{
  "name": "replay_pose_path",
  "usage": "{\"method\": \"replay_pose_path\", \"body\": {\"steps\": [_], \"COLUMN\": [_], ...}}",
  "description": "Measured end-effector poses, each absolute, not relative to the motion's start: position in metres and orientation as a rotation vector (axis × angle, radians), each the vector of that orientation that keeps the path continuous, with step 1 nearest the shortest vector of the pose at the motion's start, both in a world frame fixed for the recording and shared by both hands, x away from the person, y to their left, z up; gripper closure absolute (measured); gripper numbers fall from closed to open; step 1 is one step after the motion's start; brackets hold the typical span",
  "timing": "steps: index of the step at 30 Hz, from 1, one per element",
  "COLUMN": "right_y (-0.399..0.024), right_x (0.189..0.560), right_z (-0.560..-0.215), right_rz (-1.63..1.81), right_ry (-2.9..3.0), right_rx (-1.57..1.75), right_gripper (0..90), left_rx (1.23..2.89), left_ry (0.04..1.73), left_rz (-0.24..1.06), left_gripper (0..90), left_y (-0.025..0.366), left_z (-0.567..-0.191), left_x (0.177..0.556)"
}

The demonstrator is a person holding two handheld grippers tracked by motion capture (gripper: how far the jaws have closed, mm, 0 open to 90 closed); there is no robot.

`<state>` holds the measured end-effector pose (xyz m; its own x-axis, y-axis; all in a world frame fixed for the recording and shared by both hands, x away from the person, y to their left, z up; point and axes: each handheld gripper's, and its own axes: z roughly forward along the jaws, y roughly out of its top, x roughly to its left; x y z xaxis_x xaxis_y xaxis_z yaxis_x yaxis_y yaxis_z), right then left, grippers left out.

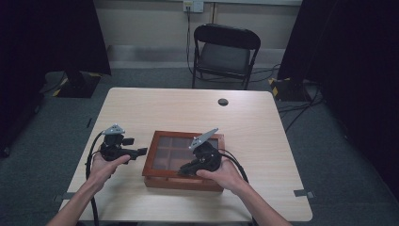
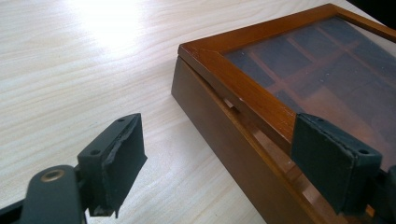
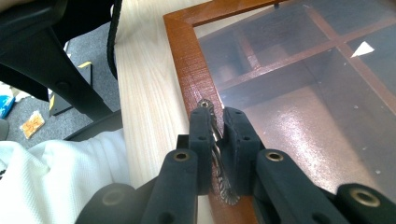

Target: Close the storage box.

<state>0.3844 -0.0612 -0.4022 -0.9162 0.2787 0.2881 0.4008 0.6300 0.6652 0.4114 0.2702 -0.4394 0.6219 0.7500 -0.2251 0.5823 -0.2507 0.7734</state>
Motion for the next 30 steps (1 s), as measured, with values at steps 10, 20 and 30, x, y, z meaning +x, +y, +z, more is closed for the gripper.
{"method": "replay_pose_path", "body": {"steps": [10,20,30], "right_y": [-0.057,-0.055,-0.057], "right_x": [0.385,0.385,0.386], "right_z": [-0.417,-0.425,-0.427], "right_rz": [-1.093,-1.049,-1.064], "right_ry": [-2.688,-2.695,-2.677], "right_rx": [-0.569,-0.577,-0.598], "right_gripper": [83.0,83.1,79.0], "left_rx": [1.956,1.955,1.966], "left_ry": [1.044,1.048,1.048], "left_rz": [0.228,0.23,0.23], "left_gripper": [17.3,17.3,17.3], "left_y": [0.269,0.27,0.27], "left_z": [-0.44,-0.439,-0.44], "left_x": [0.411,0.411,0.41]}}
